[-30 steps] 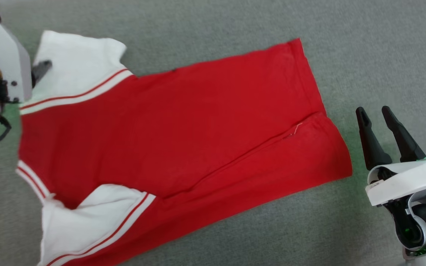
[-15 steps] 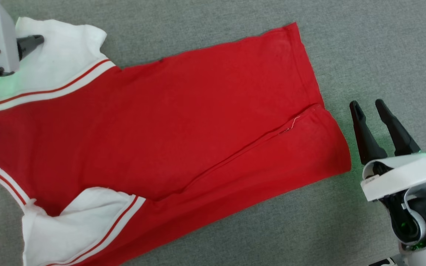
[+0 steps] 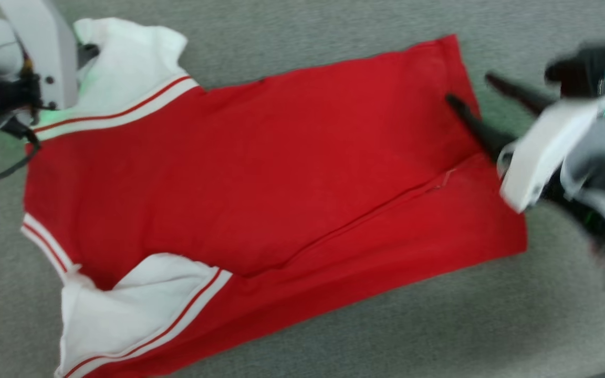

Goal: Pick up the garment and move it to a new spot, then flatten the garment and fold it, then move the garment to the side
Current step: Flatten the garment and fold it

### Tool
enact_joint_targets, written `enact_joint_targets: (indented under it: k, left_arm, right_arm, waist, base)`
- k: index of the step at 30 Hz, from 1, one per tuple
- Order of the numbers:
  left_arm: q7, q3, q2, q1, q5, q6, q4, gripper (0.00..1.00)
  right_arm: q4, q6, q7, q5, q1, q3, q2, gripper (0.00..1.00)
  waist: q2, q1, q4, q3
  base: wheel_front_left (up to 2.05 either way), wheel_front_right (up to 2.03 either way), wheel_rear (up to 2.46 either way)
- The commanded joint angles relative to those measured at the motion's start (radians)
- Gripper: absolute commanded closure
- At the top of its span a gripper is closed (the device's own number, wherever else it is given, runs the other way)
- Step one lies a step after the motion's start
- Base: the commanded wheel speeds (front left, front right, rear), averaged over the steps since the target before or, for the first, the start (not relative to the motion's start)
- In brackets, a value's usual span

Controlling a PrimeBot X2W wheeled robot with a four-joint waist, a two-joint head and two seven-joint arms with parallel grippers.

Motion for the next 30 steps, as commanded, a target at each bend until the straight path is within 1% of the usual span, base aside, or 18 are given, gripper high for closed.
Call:
enact_joint_targets:
  k: [1,5,8,14,15,17,20,21,22,23,27,30]
  left_arm:
    - [-0.011,-0.024,-0.008,-0.011,-0.009,-0.002,-0.017,1.00]
    - [-0.038,-0.064,-0.015,-0.038,-0.026,-0.002,-0.039,1.00]
    - [-0.054,-0.089,-0.021,-0.056,-0.041,-0.002,-0.045,1.00]
    - [-0.089,-0.135,-0.040,-0.085,-0.071,-0.002,-0.042,1.00]
    - [-0.089,-0.135,-0.040,-0.085,-0.071,-0.002,-0.042,1.00]
    - [-0.100,-0.151,-0.047,-0.094,-0.083,-0.001,-0.043,1.00]
    - [-0.115,-0.173,-0.053,-0.107,-0.100,-0.001,-0.046,1.00]
    - [-0.119,-0.181,-0.054,-0.110,-0.107,-0.001,-0.046,1.00]
    - [-0.123,-0.188,-0.055,-0.114,-0.112,-0.001,-0.047,1.00]
    - [-0.129,-0.195,-0.057,-0.116,-0.116,-0.001,-0.048,1.00]
    - [-0.177,-0.214,-0.064,-0.107,-0.146,-0.001,-0.050,1.00]
    - [-0.230,-0.226,-0.073,-0.079,-0.175,-0.001,-0.055,1.00]
  right_arm:
    - [0.043,-0.001,0.080,0.019,-0.085,0.026,-0.033,0.00]
    - [0.147,-0.001,0.263,0.084,-0.218,0.060,-0.070,0.00]
    - [0.224,-0.001,0.342,0.112,-0.297,0.070,-0.084,0.00]
    - [0.387,-0.001,0.387,0.109,-0.388,0.093,-0.075,0.00]
    - [0.387,-0.001,0.387,0.109,-0.388,0.093,-0.075,0.00]
    - [0.430,-0.001,0.391,0.121,-0.401,0.107,-0.071,0.00]
    - [0.477,-0.001,0.370,0.129,-0.411,0.130,-0.067,0.01]
    - [0.489,-0.001,0.363,0.137,-0.415,0.138,-0.065,0.51]
    - [0.500,-0.001,0.357,0.143,-0.419,0.146,-0.063,0.79]
    - [0.508,-0.001,0.349,0.149,-0.423,0.156,-0.063,1.00]
    - [0.528,-0.001,0.299,0.173,-0.428,0.183,-0.081,1.00]
    - [0.532,-0.001,0.248,0.185,-0.411,0.203,-0.096,1.00]
  waist:
    - [-0.0001,0.0000,0.040,0.017]
    - [-0.0001,0.0000,0.082,0.031]
    - [-0.0001,0.0000,0.104,0.040]
    - [-0.0001,0.0000,0.137,0.052]
    - [-0.0001,0.0000,0.137,0.052]
    - [-0.0001,0.0000,0.143,0.055]
    - [-0.0001,0.0000,0.151,0.060]
    - [-0.0001,0.0000,0.153,0.061]
    - [-0.0001,0.0000,0.154,0.062]
    - [-0.0001,0.0000,0.156,0.061]
    - [-0.0001,0.0000,0.168,0.036]
    - [-0.0001,0.0000,0.183,-0.014]
  base:
    - [0.00,0.00,0.00]
    - [0.00,0.00,0.00]
    - [0.00,0.00,0.00]
    - [0.00,0.00,0.00]
    - [0.00,0.00,0.00]
    - [0.00,0.00,0.00]
    - [0.00,0.00,0.00]
    - [0.00,0.00,0.00]
    - [0.00,0.00,0.00]
    - [0.00,0.00,0.00]
    - [0.00,0.00,0.00]
    - [0.00,0.00,0.00]
